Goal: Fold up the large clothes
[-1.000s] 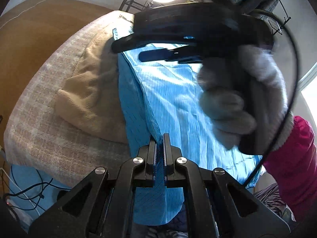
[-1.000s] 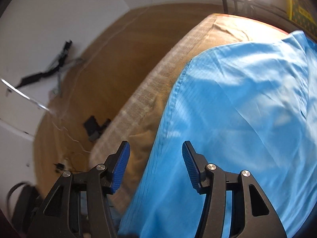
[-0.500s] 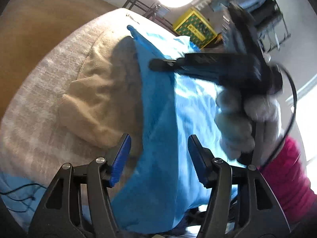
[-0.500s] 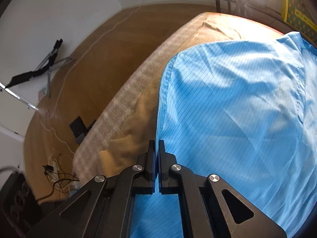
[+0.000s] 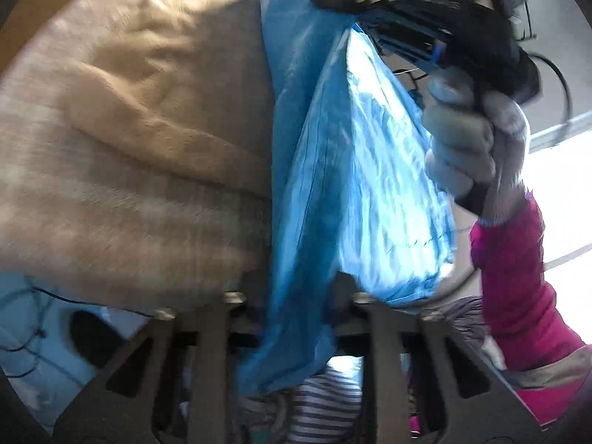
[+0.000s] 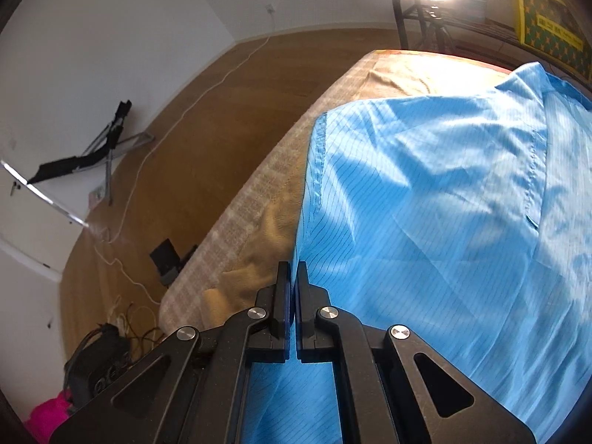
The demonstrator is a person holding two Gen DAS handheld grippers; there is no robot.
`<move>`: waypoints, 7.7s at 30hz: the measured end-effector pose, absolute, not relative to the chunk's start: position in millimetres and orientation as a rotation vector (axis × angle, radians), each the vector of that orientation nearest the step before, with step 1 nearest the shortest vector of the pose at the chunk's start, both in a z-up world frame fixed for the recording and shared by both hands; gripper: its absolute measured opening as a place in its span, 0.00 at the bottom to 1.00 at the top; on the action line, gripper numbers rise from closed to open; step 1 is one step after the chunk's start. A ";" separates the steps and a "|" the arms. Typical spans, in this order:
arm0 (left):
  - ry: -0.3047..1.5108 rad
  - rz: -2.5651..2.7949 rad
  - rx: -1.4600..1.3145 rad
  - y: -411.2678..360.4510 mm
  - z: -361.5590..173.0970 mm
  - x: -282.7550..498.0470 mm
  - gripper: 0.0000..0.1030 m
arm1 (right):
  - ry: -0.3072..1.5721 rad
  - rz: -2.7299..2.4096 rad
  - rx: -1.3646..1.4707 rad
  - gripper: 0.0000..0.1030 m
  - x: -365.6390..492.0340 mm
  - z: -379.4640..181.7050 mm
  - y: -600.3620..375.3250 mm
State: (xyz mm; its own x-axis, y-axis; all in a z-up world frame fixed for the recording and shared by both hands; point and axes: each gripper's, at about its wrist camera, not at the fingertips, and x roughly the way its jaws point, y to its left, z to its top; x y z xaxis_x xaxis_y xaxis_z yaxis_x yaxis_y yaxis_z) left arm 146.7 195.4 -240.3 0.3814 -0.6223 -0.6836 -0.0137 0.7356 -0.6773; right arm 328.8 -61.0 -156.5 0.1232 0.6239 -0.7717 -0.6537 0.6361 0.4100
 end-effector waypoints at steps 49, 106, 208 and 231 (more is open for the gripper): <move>1.061 -0.404 -0.286 65.0 -168.3 54.7 0.06 | 1.194 0.658 0.210 0.24 344.7 -207.6 -286.0; 1.001 -0.296 -0.393 76.4 -184.8 131.8 0.28 | 1.341 0.967 0.075 0.24 154.2 -228.0 -278.8; 0.979 -0.662 -0.125 -156.7 -166.2 221.2 0.33 | 0.734 0.275 0.349 0.07 178.1 -108.2 -637.3; 1.085 -0.591 -0.352 -121.7 -187.6 242.0 0.47 | 1.000 0.923 -0.218 0.13 124.8 -183.6 -431.0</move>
State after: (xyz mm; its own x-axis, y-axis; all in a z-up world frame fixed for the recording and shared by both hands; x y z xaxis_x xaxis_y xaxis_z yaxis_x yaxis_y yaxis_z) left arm 242.0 -121.7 -187.6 0.3358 -0.6073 -0.7201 0.2754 0.7943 -0.5415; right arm 124.8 -431.0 -183.6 0.2111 0.5643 -0.7981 -0.7503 0.6168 0.2377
